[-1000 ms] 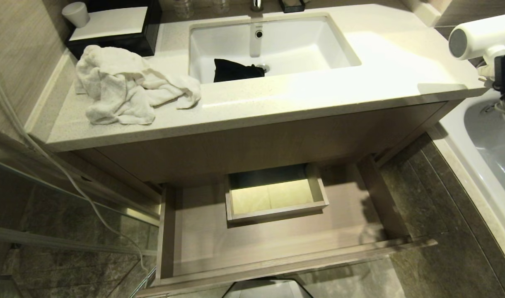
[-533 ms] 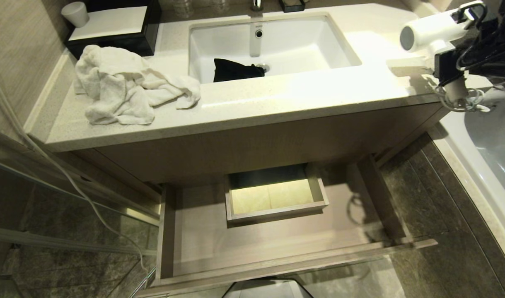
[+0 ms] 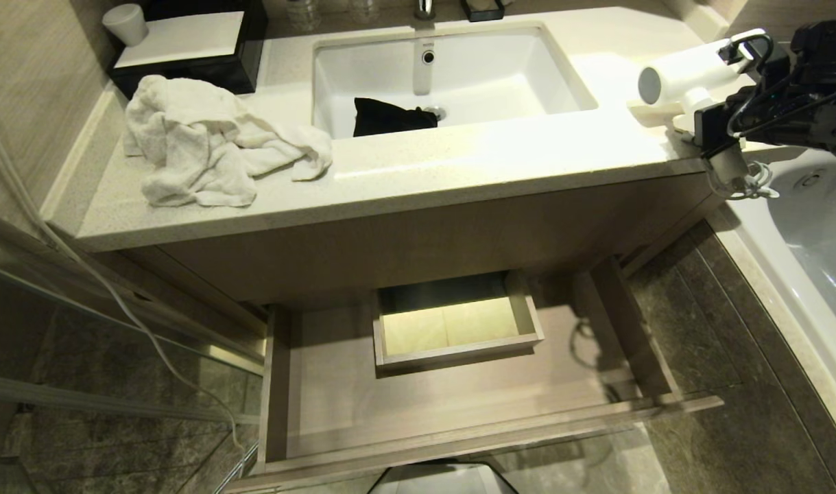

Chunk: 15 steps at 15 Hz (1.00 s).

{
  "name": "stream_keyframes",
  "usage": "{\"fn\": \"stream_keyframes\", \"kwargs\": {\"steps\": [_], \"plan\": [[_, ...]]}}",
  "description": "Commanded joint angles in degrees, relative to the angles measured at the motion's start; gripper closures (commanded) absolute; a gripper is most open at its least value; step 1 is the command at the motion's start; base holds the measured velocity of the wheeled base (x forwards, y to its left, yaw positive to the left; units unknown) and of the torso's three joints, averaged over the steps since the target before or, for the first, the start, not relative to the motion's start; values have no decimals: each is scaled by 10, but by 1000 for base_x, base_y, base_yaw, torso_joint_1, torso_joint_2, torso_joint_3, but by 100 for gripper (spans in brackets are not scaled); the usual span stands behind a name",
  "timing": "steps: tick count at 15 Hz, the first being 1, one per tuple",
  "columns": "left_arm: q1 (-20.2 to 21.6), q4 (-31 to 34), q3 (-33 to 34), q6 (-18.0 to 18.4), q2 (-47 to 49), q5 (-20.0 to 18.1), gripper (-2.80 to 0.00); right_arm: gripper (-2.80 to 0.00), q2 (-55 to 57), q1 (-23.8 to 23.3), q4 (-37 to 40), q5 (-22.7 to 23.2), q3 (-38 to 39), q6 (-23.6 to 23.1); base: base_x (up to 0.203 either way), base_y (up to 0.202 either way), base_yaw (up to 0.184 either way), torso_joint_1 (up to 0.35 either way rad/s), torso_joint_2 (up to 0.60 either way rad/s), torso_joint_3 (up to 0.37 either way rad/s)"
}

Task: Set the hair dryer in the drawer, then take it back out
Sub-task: Place it on the countertop

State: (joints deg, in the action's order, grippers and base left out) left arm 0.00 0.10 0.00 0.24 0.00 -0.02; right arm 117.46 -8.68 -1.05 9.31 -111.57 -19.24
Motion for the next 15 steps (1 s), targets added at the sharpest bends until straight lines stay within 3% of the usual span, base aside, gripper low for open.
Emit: {"fn": "stream_keyframes", "kwargs": {"steps": [1,4,9,15], "plan": [[0,0,1,0,0,0,0,0,-13,0,3,-4,2,-2,0,0,0,0,0,0],[0,0,1,0,0,0,0,0,-45,0,12,-6,9,-14,0,0,0,0,0,0],[0,0,1,0,0,0,0,0,-100,0,18,-4,59,-76,0,0,0,0,0,0],[0,0,1,0,0,0,0,0,-135,0,15,-1,106,-79,0,0,0,45,-107,-47]]}}
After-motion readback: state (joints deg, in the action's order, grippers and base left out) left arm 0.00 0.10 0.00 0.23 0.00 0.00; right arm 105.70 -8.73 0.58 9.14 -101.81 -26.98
